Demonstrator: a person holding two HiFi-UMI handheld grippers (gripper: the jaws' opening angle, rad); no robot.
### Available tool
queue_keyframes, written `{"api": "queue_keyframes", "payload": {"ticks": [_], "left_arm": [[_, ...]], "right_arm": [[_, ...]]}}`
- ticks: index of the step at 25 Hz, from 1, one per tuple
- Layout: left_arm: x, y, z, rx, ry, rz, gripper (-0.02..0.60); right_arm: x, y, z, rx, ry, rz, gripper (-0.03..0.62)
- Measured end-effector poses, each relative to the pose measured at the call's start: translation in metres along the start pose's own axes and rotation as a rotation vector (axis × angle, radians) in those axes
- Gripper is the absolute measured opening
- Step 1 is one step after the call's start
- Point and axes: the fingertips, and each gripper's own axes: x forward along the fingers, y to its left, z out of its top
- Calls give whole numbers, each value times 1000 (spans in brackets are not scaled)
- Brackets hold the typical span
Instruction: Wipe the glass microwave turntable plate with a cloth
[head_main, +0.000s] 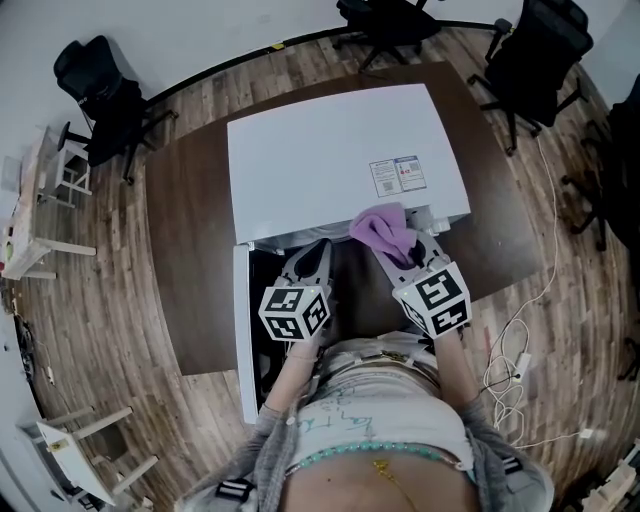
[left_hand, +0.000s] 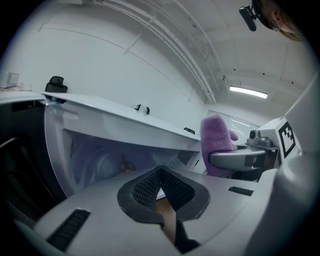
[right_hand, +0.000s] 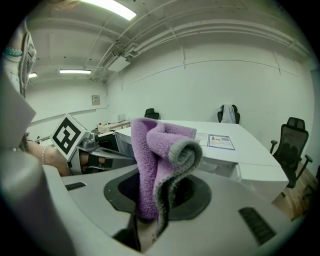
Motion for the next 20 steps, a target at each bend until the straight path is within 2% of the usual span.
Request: {"api": "queue_keyframes", "payload": {"ticks": [10,20], "left_arm": [[21,20,-30,-1,89,33,12],[40,36,-55,-52,159,45,12]], "right_arm": [[-4,-5,-12,19,35,-16,114],[-6,-11,-23,43,59,-36,114]]}}
